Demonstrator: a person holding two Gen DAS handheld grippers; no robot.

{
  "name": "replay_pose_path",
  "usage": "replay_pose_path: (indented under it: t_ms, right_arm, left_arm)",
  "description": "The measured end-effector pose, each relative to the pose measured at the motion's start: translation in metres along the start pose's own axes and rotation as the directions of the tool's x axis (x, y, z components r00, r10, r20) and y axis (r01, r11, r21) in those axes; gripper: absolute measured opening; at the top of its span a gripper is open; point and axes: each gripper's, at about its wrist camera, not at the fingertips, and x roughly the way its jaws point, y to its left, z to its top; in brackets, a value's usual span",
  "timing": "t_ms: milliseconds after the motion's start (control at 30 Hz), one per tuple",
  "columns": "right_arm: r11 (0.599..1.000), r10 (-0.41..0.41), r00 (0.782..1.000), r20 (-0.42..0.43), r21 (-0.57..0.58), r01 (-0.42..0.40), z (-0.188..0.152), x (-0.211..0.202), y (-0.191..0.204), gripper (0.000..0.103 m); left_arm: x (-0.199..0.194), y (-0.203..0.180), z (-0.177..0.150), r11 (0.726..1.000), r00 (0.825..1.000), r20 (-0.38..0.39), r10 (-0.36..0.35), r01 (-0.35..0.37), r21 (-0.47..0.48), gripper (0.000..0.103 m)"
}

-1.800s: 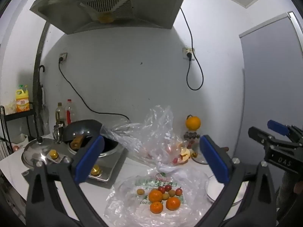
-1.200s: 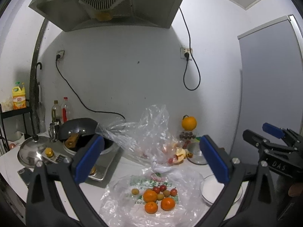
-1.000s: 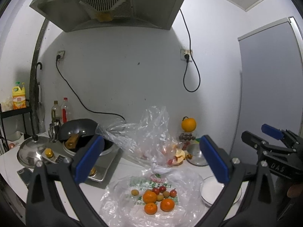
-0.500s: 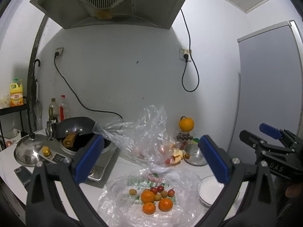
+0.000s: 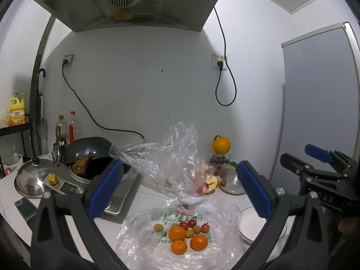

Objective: Organize fruits
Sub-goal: 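Move both grippers toward the mandarins on the plastic bag, then grasp a mandarin with the left gripper while the right gripper grasps another mandarin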

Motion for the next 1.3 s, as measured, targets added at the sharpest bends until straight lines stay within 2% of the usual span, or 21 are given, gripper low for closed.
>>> replay_pose_path:
  t_ms: [367, 700, 1033, 1100, 1233, 1267, 1300]
  right_arm:
    - [1.0, 0.018, 0.998, -0.058, -0.004, -0.018, -0.015, 0.028, -0.002, 0.081]
    - [0.998, 0.061, 0.984, -0.167, -0.018, -0.065, -0.043, 0.069, 0.004, 0.081]
    - [0.987, 0.141, 0.948, -0.285, -0.029, -0.156, -0.073, 0.1, 0.02, 0.08]
    - [0.986, 0.146, 0.939, -0.31, -0.033, -0.165, -0.081, 0.107, 0.023, 0.075]
    - [0.981, 0.171, 0.917, -0.359, -0.023, -0.192, -0.096, 0.119, 0.031, 0.074]
    - [0.979, 0.181, 0.911, -0.37, -0.02, -0.202, -0.099, 0.121, 0.032, 0.074]
    - [0.975, 0.199, 0.902, -0.384, -0.016, -0.222, -0.103, 0.125, 0.035, 0.072]
  left_arm:
    - [0.027, 0.011, -0.017, 1.0, 1.0, -0.018, 0.001, -0.001, 0.003, 0.102]
    - [0.064, 0.014, -0.047, 1.0, 0.993, -0.12, 0.004, -0.002, 0.022, 0.102]
    - [0.095, 0.018, -0.086, 0.999, 0.97, -0.244, -0.014, 0.023, 0.033, 0.101]
    - [0.101, 0.019, -0.094, 0.999, 0.964, -0.265, -0.018, 0.03, 0.039, 0.101]
    - [0.109, 0.021, -0.11, 0.998, 0.952, -0.305, -0.026, 0.043, 0.051, 0.101]
    - [0.111, 0.021, -0.114, 0.998, 0.949, -0.315, -0.027, 0.045, 0.051, 0.1]
    - [0.114, 0.021, -0.118, 0.998, 0.943, -0.331, -0.028, 0.047, 0.049, 0.095]
